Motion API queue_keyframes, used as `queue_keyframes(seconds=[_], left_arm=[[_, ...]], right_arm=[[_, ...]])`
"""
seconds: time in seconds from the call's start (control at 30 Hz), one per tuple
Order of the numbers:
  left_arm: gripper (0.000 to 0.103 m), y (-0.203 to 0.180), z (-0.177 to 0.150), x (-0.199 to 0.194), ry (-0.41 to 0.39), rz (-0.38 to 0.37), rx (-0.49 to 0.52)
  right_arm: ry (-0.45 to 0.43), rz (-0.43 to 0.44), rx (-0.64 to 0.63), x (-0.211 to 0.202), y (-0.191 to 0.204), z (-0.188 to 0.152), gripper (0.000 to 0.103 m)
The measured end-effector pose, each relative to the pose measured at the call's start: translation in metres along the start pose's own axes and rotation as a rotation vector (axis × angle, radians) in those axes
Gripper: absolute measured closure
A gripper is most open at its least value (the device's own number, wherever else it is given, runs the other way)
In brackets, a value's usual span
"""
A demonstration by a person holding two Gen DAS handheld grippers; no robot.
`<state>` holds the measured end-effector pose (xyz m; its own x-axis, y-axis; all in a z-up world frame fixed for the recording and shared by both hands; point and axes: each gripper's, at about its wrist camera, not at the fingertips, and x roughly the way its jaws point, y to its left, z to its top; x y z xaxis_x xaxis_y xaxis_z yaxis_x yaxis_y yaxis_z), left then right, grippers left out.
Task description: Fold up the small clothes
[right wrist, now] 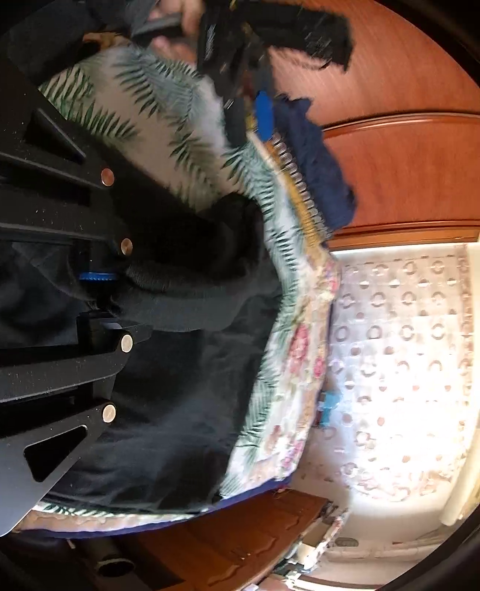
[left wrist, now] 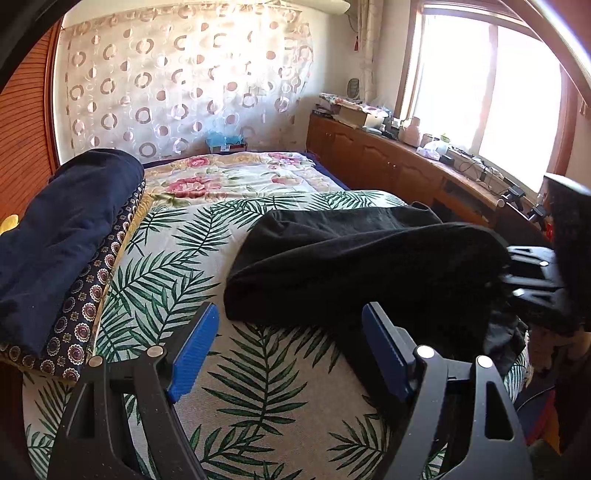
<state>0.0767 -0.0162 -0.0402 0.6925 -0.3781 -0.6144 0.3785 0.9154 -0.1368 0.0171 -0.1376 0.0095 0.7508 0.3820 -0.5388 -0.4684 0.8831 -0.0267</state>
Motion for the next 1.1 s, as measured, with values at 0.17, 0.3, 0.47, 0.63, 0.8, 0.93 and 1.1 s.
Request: queue_keyframes(seconds=[0.17, 0.3, 0.47, 0.63, 0.8, 0.93, 1.1], left_arm=[[0.022, -0.002, 0.001, -0.002, -0.013, -0.008, -0.001], [0.022, -0.006, 0.0, -0.003, -0.013, -0.018, 0.008], [0.022, -0.016, 0.0, -0.001, -0.01, -0.035, 0.027], [0.023, -0.025, -0.001, 0.0, -0.012, -0.053, 0.042], [0.022, -0.03, -0.002, 0.001, -0.01, -0.056, 0.051], [0.022, -0.03, -0.003, 0.001, -0.011, -0.054, 0.051], [0.022, -0.031, -0.002, -0.001, -0.018, -0.046, 0.049]], right_arm=[[-0.065, -0.012, 0.036, -0.038, -0.006, 0.005, 0.093], [-0.077, -0.053, 0.06, -0.065, -0.018, -0.009, 0.093], [-0.026, -0.147, 0.105, -0.081, -0.043, -0.043, 0.093], [0.15, -0.218, 0.161, -0.059, -0.069, -0.09, 0.09], [0.163, -0.219, 0.2, -0.072, -0.074, -0.109, 0.066], [0.131, -0.233, 0.214, -0.095, -0.08, -0.1, 0.06], [0.07, -0.232, 0.179, -0.12, -0.069, -0.083, 0.057]])
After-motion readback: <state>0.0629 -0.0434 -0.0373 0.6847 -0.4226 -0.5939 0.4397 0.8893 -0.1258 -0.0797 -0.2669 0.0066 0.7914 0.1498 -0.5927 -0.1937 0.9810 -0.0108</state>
